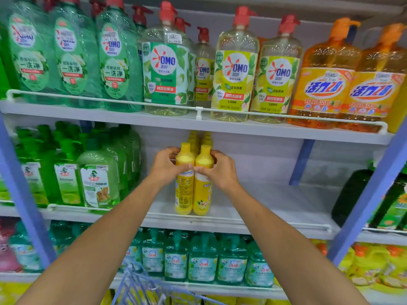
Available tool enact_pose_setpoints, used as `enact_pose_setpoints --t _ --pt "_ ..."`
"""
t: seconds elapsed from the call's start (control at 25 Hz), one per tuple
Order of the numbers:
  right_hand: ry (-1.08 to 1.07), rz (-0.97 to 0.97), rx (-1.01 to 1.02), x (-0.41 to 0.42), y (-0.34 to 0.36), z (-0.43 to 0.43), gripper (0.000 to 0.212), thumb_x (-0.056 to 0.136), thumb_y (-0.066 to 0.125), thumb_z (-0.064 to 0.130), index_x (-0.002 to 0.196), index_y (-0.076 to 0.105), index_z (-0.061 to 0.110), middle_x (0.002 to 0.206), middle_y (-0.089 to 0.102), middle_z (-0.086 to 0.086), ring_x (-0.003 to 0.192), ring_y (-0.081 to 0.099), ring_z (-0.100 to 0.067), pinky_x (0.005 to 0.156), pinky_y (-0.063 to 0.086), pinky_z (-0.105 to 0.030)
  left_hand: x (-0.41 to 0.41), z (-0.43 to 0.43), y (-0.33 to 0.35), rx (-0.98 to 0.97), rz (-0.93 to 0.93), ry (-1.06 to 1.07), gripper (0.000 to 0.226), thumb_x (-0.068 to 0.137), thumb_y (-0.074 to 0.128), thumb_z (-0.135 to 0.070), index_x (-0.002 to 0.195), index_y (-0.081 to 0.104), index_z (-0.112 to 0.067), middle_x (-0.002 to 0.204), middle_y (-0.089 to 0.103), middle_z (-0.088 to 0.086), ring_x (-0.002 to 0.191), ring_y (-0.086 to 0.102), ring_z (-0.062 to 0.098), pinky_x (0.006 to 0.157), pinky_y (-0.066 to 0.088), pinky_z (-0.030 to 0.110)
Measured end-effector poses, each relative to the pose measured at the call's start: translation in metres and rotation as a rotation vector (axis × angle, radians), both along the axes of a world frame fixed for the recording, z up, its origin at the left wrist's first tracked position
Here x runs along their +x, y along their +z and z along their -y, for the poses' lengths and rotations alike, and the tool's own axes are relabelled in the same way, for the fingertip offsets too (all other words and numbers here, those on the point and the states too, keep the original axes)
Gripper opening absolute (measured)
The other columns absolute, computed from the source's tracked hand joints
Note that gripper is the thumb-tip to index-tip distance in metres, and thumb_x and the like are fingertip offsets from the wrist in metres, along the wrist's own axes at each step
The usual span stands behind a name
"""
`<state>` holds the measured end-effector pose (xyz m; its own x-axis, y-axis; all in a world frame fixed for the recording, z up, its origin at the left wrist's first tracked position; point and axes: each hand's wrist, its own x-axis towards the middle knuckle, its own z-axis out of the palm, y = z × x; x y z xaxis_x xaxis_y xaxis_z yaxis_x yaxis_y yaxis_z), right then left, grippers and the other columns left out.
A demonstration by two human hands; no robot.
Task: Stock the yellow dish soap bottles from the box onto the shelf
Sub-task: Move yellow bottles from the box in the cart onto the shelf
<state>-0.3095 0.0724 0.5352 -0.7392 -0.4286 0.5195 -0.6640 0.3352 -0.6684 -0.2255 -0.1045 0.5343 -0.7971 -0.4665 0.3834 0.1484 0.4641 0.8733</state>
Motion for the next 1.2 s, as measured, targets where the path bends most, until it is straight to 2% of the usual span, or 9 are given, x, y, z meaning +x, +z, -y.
enact_pose_setpoints --t 0.08,0.2,0.36,0.48,0.6,0.68,0.88,1.0,1.2 --pt "-0.022 -0.006 0.023 -0.003 -0.005 0.003 0.065 0.059 0.086 0.059 0.109 0.071 0.021 0.099 0.073 0.002 0.089 0.068 -0.014 0.081 0.057 -0.038 -0.004 0.001 -0.005 0.004 0.009 -0.006 0.057 0.069 0.09 -0.006 0.119 0.064 0.002 0.106 0.073 0.019 0.094 0.071 0.028 0.084 0.058 0.036" --pt "-0.059 -0.051 0.061 -0.001 -0.012 0.004 0.071 0.061 0.091 0.053 0.116 0.072 0.013 0.111 0.068 -0.005 0.098 0.065 -0.02 0.087 0.054 -0.034 -0.005 0.001 -0.013 0.02 0.017 -0.012 0.057 0.069 0.089 -0.003 0.12 0.064 0.002 0.106 0.073 0.02 0.091 0.07 0.026 0.082 0.059 0.036" --pt "-0.078 -0.045 0.019 -0.003 -0.02 0.002 0.074 0.063 0.091 0.051 0.122 0.069 0.012 0.114 0.065 -0.007 0.101 0.064 -0.019 0.089 0.053 -0.031 -0.006 0.003 -0.018 0.012 0.018 -0.038 0.06 0.069 0.09 -0.007 0.123 0.064 0.0 0.108 0.072 0.016 0.094 0.071 0.026 0.074 0.057 0.021" --pt "-0.086 -0.069 -0.005 -0.004 -0.024 -0.001 0.067 0.066 0.089 0.053 0.118 0.071 0.016 0.111 0.066 -0.005 0.1 0.063 -0.017 0.087 0.052 -0.028 -0.003 0.001 -0.021 0.033 0.024 -0.034 0.065 0.07 0.091 -0.013 0.126 0.06 -0.004 0.109 0.071 0.013 0.094 0.07 0.024 0.078 0.059 0.027" --pt "-0.006 -0.027 -0.004 -0.005 -0.027 -0.005 0.067 0.074 0.087 0.041 0.13 0.065 0.013 0.12 0.062 -0.007 0.106 0.064 -0.02 0.09 0.056 -0.035 -0.001 -0.001 -0.029 0.098 0.017 0.011 0.063 0.069 0.092 -0.017 0.122 0.059 -0.004 0.108 0.071 0.013 0.096 0.072 0.024 0.085 0.06 0.04" --pt "0.046 0.013 0.006 -0.009 -0.029 -0.01 0.067 0.08 0.084 0.034 0.137 0.06 0.011 0.125 0.058 -0.007 0.109 0.064 -0.02 0.089 0.059 -0.04 -0.001 -0.002 -0.031 0.101 0.014 0.002 0.057 0.07 0.091 -0.018 0.117 0.063 -0.004 0.106 0.073 0.012 0.097 0.072 0.025 0.088 0.06 0.044" --pt "0.103 0.074 0.008 -0.012 -0.028 -0.015 0.064 0.085 0.081 0.025 0.142 0.056 0.011 0.13 0.057 -0.009 0.111 0.065 -0.02 0.094 0.057 -0.037 0.0 -0.004 -0.032 0.083 0.003 -0.013 0.061 0.072 0.09 -0.02 0.124 0.061 -0.01 0.108 0.071 0.006 0.096 0.071 0.02 0.087 0.06 0.041" --pt "0.145 0.128 0.005 -0.012 -0.026 -0.017 0.067 0.083 0.083 0.019 0.142 0.054 0.011 0.133 0.056 -0.009 0.111 0.063 -0.018 0.09 0.059 -0.032 0.0 -0.007 -0.032 0.019 -0.023 -0.006 0.059 0.074 0.088 -0.021 0.128 0.062 -0.02 0.101 0.07 -0.007 0.092 0.069 0.011 0.085 0.059 0.034" --pt "-0.044 0.011 -0.005 -0.011 -0.033 -0.011 0.071 0.07 0.091 0.035 0.13 0.061 0.013 0.124 0.062 -0.007 0.105 0.065 -0.019 0.089 0.057 -0.035 0.001 -0.014 -0.03 -0.029 -0.056 0.016 0.057 0.069 0.091 -0.028 0.121 0.067 -0.025 0.099 0.073 -0.007 0.09 0.072 0.013 0.081 0.06 0.035"
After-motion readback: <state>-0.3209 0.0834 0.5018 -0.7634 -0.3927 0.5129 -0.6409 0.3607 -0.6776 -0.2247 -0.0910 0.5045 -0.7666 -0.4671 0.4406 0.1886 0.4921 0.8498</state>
